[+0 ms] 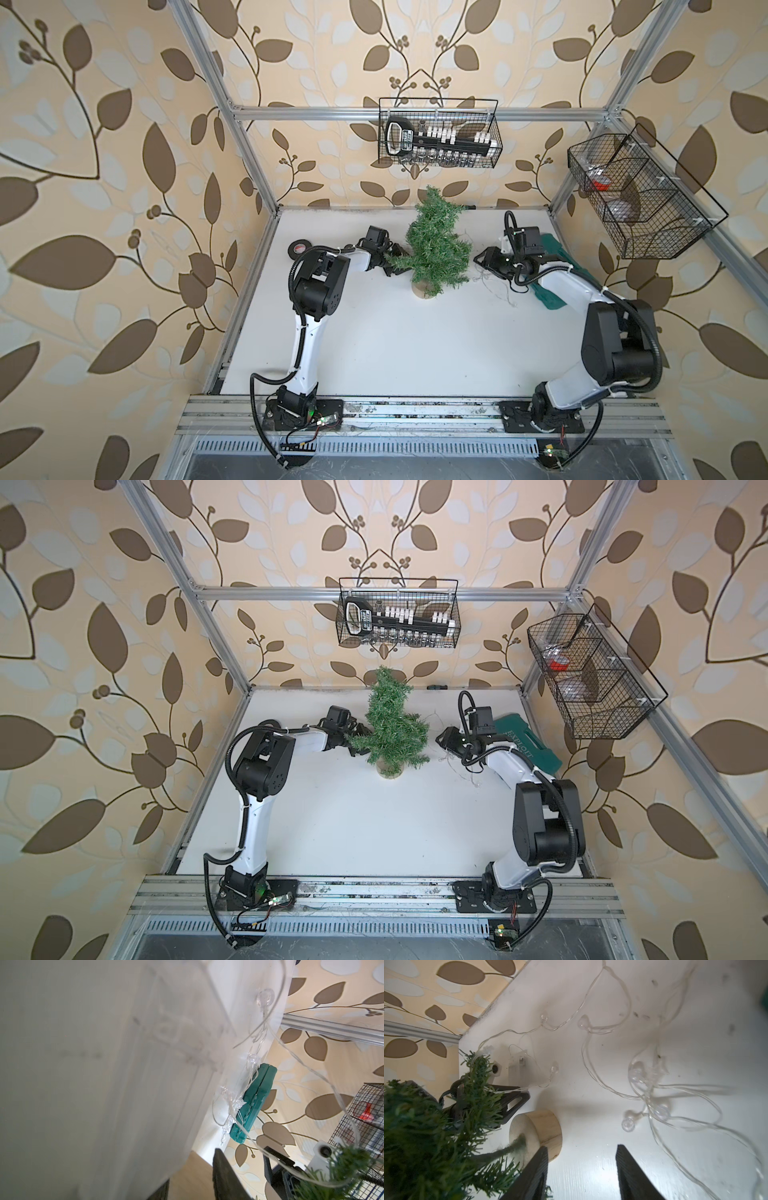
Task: Remove string lights from the small christmas tree
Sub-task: Adjust the light string at the center of the board.
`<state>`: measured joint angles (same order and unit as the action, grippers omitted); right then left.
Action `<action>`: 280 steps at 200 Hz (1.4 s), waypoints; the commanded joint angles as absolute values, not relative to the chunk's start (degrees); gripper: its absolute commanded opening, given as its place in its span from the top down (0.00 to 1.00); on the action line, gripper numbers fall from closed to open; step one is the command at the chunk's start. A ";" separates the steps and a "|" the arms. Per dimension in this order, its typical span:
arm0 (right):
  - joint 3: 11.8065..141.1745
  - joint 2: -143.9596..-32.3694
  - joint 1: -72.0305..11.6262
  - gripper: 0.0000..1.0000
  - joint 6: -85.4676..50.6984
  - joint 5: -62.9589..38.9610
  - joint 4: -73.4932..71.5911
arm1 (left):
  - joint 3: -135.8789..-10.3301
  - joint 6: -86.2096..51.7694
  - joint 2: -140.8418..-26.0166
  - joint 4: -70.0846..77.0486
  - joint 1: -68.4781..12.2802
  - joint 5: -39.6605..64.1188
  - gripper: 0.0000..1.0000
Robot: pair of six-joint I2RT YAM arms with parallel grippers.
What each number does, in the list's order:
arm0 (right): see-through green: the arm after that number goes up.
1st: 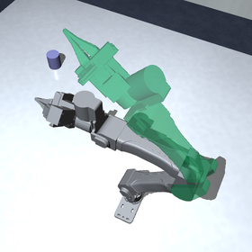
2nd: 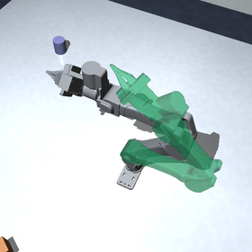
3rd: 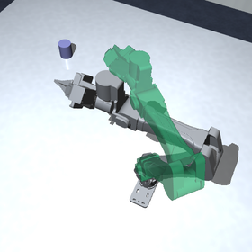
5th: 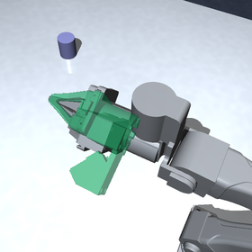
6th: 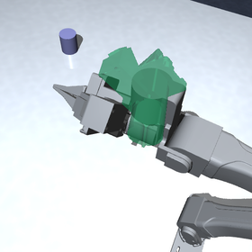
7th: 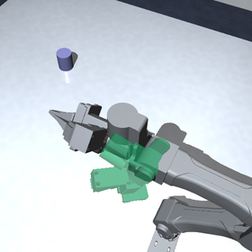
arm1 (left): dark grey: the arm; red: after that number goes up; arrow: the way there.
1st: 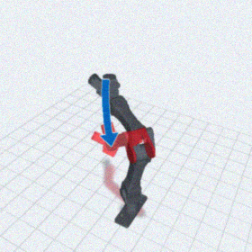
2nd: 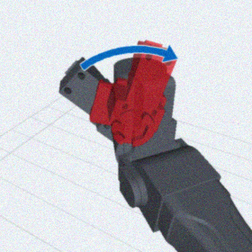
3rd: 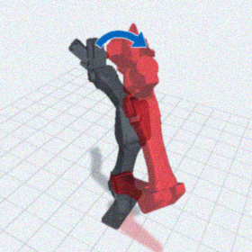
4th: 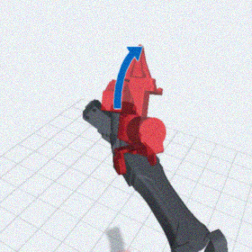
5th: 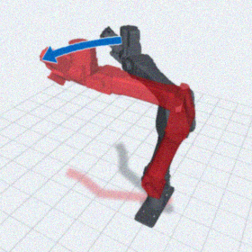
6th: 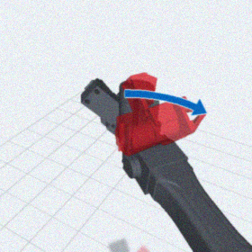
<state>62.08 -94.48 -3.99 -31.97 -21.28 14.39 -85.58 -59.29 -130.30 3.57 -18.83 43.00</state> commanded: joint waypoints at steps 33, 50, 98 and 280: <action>73.90 -109.97 -8.03 0.44 -33.66 -27.88 10.95 | -87.80 -48.67 -128.81 -16.79 -19.08 45.89 0.61; 77.08 -113.89 -8.89 0.44 -35.58 -29.01 11.24 | -85.16 -43.31 -123.74 -23.16 -18.60 44.04 0.58; 87.72 -121.85 -12.59 0.47 -37.80 -30.89 12.78 | -76.92 -40.37 -114.93 -27.97 -17.67 42.64 0.58; 84.38 -125.84 -11.68 1.00 -40.78 -21.97 13.62 | -65.52 -41.75 -106.25 -23.33 -13.92 43.92 0.60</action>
<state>89.08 -129.32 -12.64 -40.95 -28.62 12.34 -64.40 -42.50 -109.16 -23.00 -15.27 42.06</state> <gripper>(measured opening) 0.046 0.401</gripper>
